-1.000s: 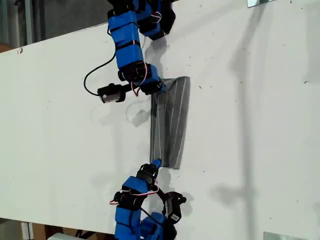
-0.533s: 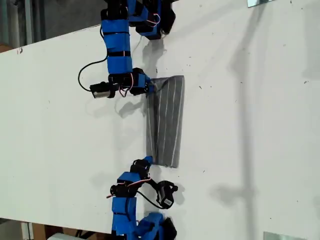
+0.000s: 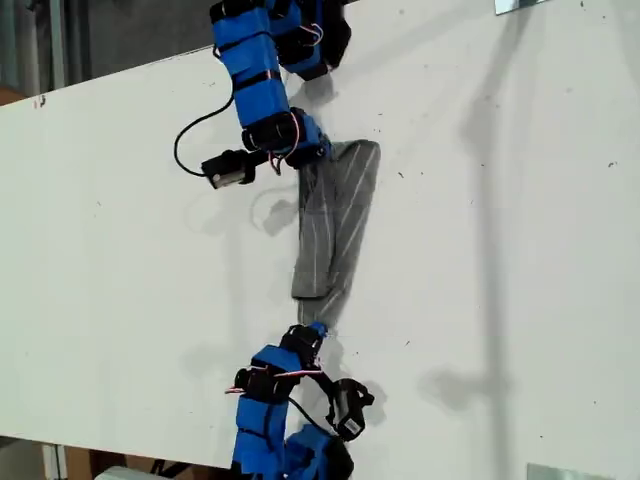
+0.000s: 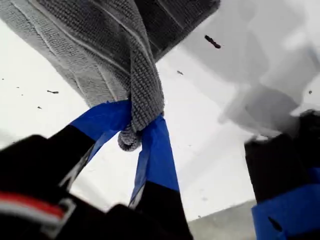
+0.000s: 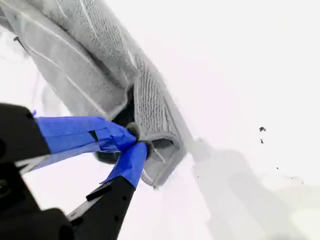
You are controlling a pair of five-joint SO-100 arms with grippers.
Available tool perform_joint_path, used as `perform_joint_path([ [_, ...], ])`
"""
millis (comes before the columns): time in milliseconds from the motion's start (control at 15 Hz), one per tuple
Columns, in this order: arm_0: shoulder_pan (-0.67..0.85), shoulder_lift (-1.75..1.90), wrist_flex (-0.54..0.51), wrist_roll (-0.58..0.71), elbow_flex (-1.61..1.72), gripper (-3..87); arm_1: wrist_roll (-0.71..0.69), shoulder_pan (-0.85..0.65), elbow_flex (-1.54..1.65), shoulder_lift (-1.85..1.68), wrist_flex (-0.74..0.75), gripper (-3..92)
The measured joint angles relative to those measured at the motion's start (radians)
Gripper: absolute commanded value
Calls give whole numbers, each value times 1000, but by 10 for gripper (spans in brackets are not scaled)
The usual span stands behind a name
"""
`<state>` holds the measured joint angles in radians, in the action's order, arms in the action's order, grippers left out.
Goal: Grasp corners of a square towel and fold twice.
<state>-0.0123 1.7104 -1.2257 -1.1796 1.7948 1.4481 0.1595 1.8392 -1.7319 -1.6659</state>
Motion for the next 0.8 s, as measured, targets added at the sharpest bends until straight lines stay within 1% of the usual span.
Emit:
perform_joint_path([
  [200, -38, -41, -2, -18, 0, 1, 20, 55, 23, 28, 14, -1],
  [333, -51, -54, 9, -18, 5, 1, 17, 60, 23, 71, 25, -1],
  [400, -44, -63, 14, -5, 5, 55, 14, 60, 20, 89, 25, -1],
  [467, -35, -71, 21, 15, 0, 134, 6, 60, 9, 114, 25, -1],
  [667, 37, -155, 48, 110, -83, 159, -14, 60, -40, 176, 23, -1],
  [800, 94, -324, 2, 192, -273, 180, -20, 60, -95, 232, 20, -1],
])
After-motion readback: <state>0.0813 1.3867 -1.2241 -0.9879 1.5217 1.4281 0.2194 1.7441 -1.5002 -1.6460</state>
